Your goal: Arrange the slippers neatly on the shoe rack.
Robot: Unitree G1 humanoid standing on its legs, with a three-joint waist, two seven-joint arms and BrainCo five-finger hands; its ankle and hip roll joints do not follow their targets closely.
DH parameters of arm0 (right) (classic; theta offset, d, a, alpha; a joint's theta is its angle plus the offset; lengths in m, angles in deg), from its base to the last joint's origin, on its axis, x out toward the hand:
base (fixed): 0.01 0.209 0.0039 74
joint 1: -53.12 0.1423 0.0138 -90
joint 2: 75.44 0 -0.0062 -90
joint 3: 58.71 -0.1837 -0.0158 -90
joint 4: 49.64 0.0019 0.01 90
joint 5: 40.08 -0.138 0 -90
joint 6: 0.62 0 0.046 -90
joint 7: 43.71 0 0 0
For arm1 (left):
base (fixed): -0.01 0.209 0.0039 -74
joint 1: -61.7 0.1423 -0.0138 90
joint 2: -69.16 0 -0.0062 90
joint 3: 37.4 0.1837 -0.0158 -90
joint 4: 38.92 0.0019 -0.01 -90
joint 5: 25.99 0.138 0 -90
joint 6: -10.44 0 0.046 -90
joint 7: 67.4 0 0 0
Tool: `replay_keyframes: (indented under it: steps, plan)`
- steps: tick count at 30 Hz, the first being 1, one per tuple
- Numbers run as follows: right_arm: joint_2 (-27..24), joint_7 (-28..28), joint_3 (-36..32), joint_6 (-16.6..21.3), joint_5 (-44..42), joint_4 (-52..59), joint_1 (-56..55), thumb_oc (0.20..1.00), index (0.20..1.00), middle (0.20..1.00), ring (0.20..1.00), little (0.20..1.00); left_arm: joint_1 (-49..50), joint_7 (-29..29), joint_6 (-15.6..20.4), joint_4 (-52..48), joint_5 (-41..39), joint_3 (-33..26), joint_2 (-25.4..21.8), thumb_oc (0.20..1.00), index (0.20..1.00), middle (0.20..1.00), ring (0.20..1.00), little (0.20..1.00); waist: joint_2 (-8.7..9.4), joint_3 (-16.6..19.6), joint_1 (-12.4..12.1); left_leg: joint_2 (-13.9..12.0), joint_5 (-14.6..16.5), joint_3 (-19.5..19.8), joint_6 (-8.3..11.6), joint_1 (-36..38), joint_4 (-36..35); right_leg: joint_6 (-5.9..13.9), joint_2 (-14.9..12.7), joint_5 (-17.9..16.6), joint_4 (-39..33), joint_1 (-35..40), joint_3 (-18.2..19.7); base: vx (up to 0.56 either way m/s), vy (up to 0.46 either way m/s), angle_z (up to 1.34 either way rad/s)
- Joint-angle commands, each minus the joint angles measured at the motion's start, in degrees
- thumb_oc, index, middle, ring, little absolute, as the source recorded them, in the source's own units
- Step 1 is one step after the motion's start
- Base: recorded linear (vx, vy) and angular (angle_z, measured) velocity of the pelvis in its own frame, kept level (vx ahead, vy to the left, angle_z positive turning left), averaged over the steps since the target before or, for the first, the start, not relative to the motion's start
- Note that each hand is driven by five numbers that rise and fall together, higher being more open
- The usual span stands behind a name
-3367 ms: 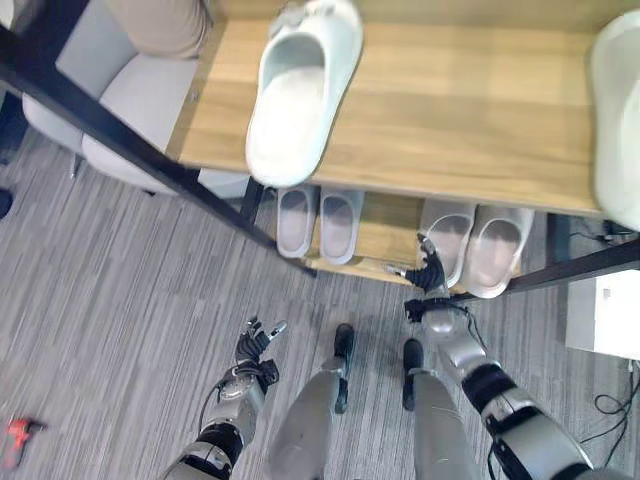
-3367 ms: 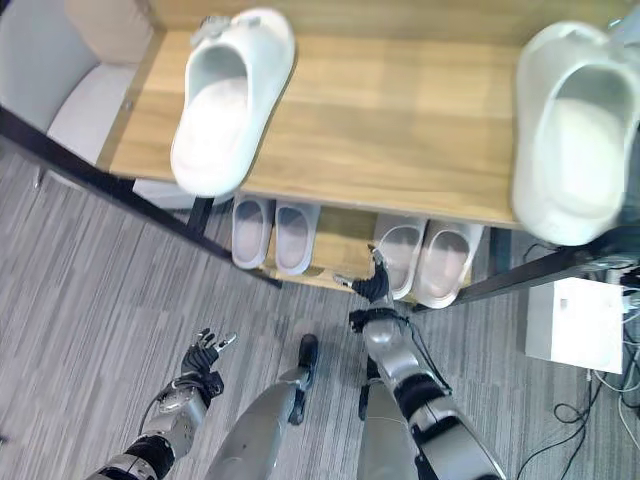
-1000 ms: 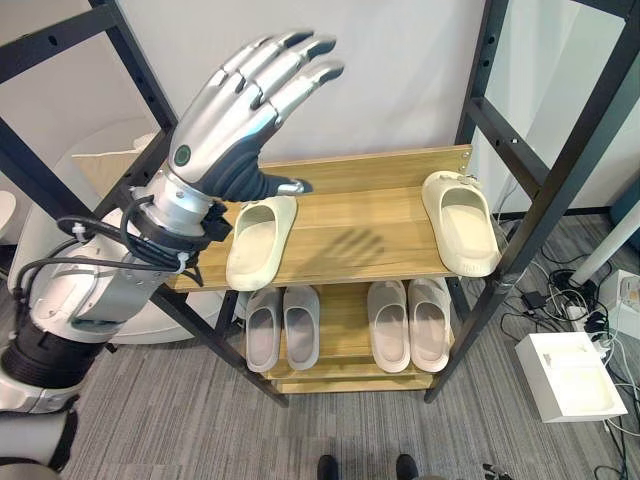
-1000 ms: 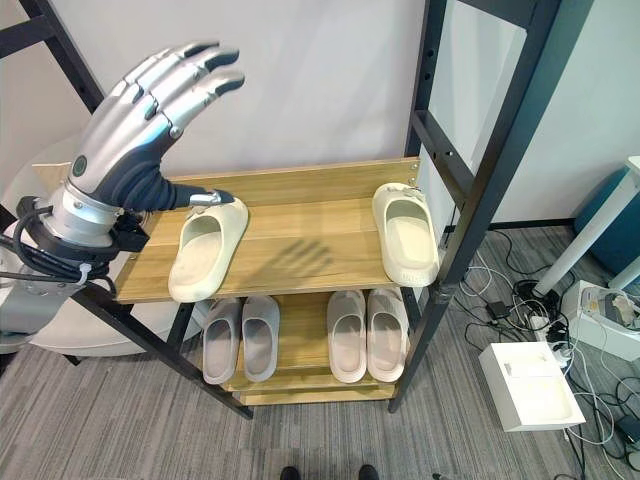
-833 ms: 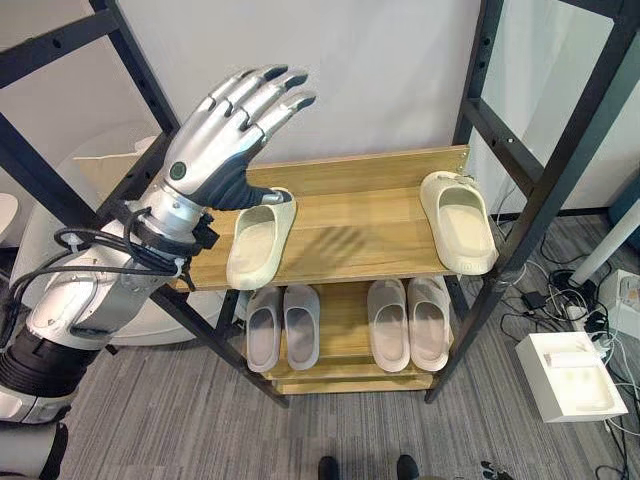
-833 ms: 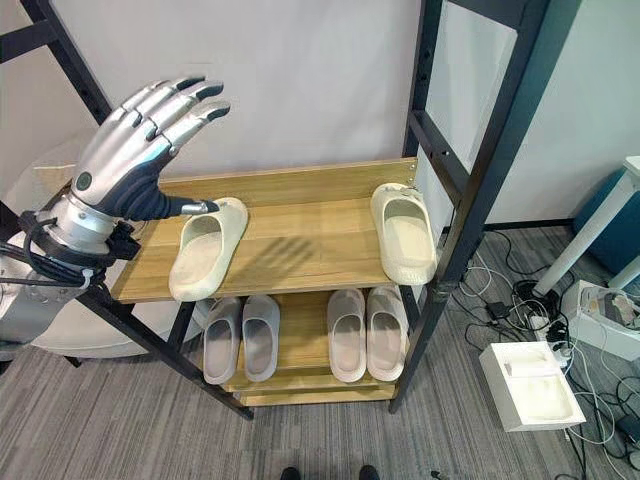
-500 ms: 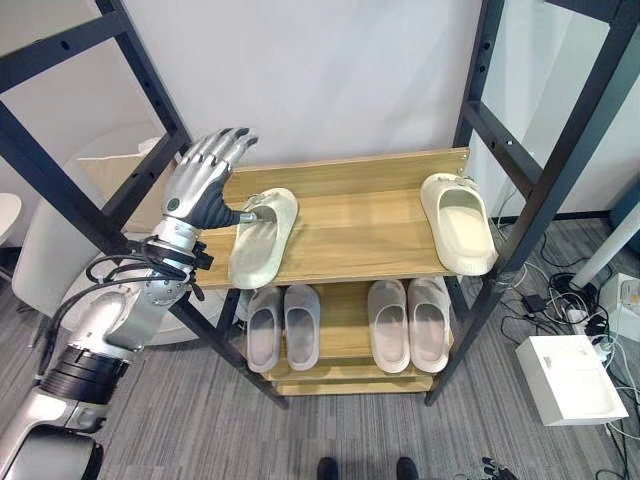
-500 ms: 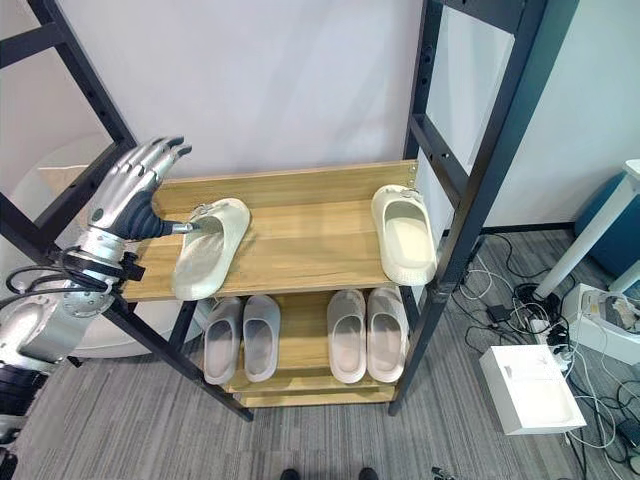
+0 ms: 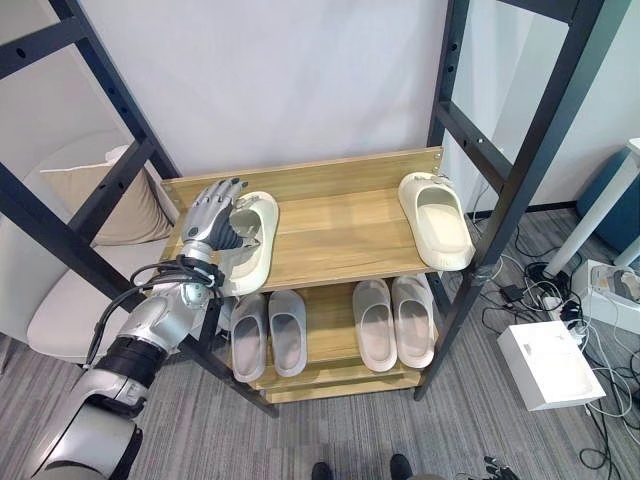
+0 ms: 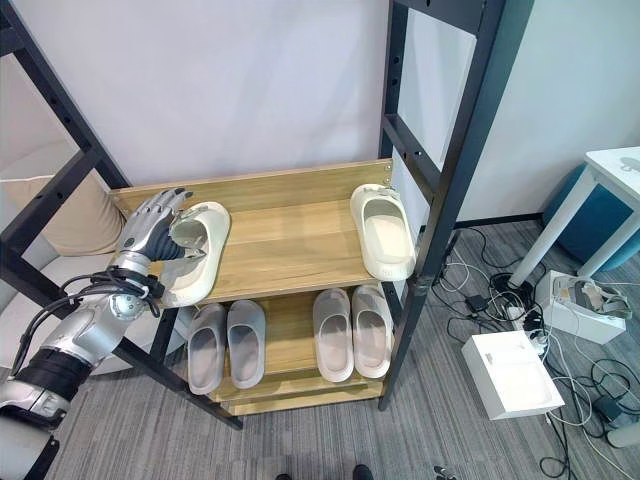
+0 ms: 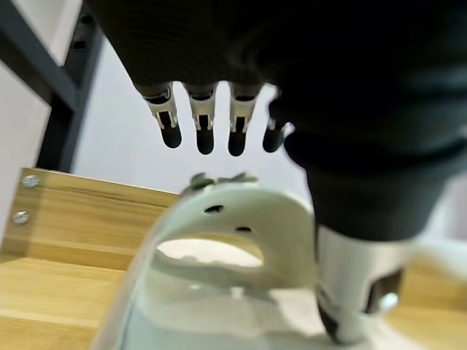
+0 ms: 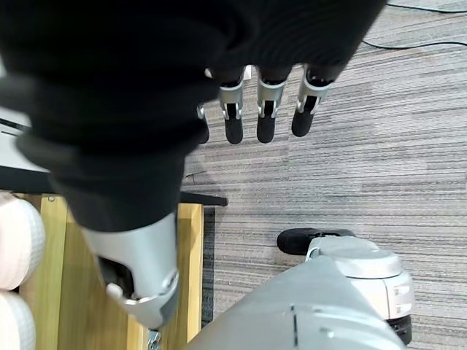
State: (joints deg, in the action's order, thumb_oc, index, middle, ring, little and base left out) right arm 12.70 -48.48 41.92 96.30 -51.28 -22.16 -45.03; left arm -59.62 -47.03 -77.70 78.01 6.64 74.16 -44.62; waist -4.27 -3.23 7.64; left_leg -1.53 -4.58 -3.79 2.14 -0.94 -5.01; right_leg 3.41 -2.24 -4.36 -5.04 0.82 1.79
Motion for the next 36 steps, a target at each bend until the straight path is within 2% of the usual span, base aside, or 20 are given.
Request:
replay_keyframes:
  steps: [1, 13, 20, 21, 22, 23, 28, 36]
  plan:
    - [-0.89, -1.27, 1.01, 0.94, -0.01, 1.39, 1.11, 1.0, 1.0, 1.0, 1.0, 1.0, -10.21, 2.48, -2.5, 8.37, 1.91, 1.25, 0.5, 1.0, 1.0, 1.0, 1.0, 1.0, 1.9, -1.03, 1.85, -2.71, 2.8, -1.55, 3.38, 2.94, 0.01, 4.23, -2.39, 4.6, 0.04, 1.91, -0.3, 0.0, 0.0, 0.0]
    - [-2.3, -1.34, 2.13, 1.26, -0.92, 1.51, 1.88, 1.0, 1.0, 1.0, 1.0, 1.0, -22.75, 1.2, -5.28, 27.11, 1.53, 10.71, -0.86, 1.0, 1.0, 1.0, 1.0, 1.0, 1.18, -1.23, 3.53, -2.99, 2.57, -2.57, 3.5, 2.68, 0.01, 4.49, -2.2, 4.02, 0.04, 0.82, 0.49, 0.0, -0.004, -0.04]
    - [-2.6, -1.22, 2.9, 1.21, -1.9, 1.9, 2.9, 1.0, 1.0, 1.0, 1.0, 1.0, -26.58, -0.13, -5.97, 35.33, 0.53, 13.86, 0.59, 1.0, 1.0, 1.0, 1.0, 1.0, 1.14, -1.45, 4.0, -3.13, 2.31, -2.59, 3.55, 2.12, 0.01, 4.49, -2.08, 3.87, 0.04, 0.33, 0.35, 0.0, -0.001, 0.0]
    - [-2.79, -1.11, 3.29, 1.22, -2.07, 2.33, 3.19, 1.0, 1.0, 1.0, 1.0, 1.0, -27.48, -0.9, -6.23, 37.39, 0.18, 14.66, 1.06, 0.589, 0.589, 0.589, 0.589, 0.589, 1.13, -1.52, 4.2, -3.16, 2.23, -2.61, 3.52, 1.85, 0.01, 4.51, -1.99, 3.77, 0.04, -0.02, 0.48, 0.0, 0.0, 0.0]
    - [-2.76, -1.0, 3.48, 1.12, -2.27, 2.61, 3.5, 1.0, 1.0, 1.0, 1.0, 1.0, -28.36, -1.12, -6.29, 38.17, -0.18, 14.82, 1.29, 0.341, 0.341, 0.341, 0.341, 0.341, 1.12, -1.62, 4.29, -3.2, 2.13, -2.59, 3.52, 1.59, 0.01, 4.53, -2.02, 3.67, 0.04, -0.28, 0.43, 0.0, 0.0, 0.0]
    - [-2.81, -0.83, 3.66, 1.17, -2.42, 2.91, 3.69, 1.0, 1.0, 1.0, 1.0, 1.0, -28.98, -1.49, -6.31, 38.87, -0.26, 15.41, 1.42, 0.2, 0.2, 0.2, 0.2, 0.2, 1.14, -1.75, 4.41, -3.2, 2.07, -2.59, 3.5, 1.36, 0.01, 4.54, -1.96, 3.6, 0.04, -0.54, 0.42, 0.0, 0.0, 0.0]
    - [-2.92, -0.03, 4.02, 1.4, -3.1, 4.17, 3.51, 1.0, 1.0, 1.0, 1.0, 1.0, -30.66, -2.1, -6.17, 39.53, -0.53, 16.46, 0.97, 0.2, 0.2, 0.2, 0.2, 0.2, 1.43, -2.33, 4.6, -3.29, 1.79, -2.62, 3.45, 0.35, 0.01, 4.53, -1.92, 3.32, 0.04, -1.52, 0.3, -0.02, -0.001, 0.02]
    - [-3.2, -0.13, 4.43, 2.22, -3.44, 6.13, 3.94, 1.0, 1.0, 1.0, 1.0, 1.0, -33.07, 0.22, -4.88, 30.33, -0.98, 17.01, -0.95, 0.2, 0.2, 0.2, 0.2, 0.2, 2.66, -5.3, 4.37, -3.31, 0.49, -1.86, 3.52, -3.76, 0.01, 4.51, -1.91, 2.19, 0.04, -5.39, -0.07, -0.06, -0.001, 0.04]
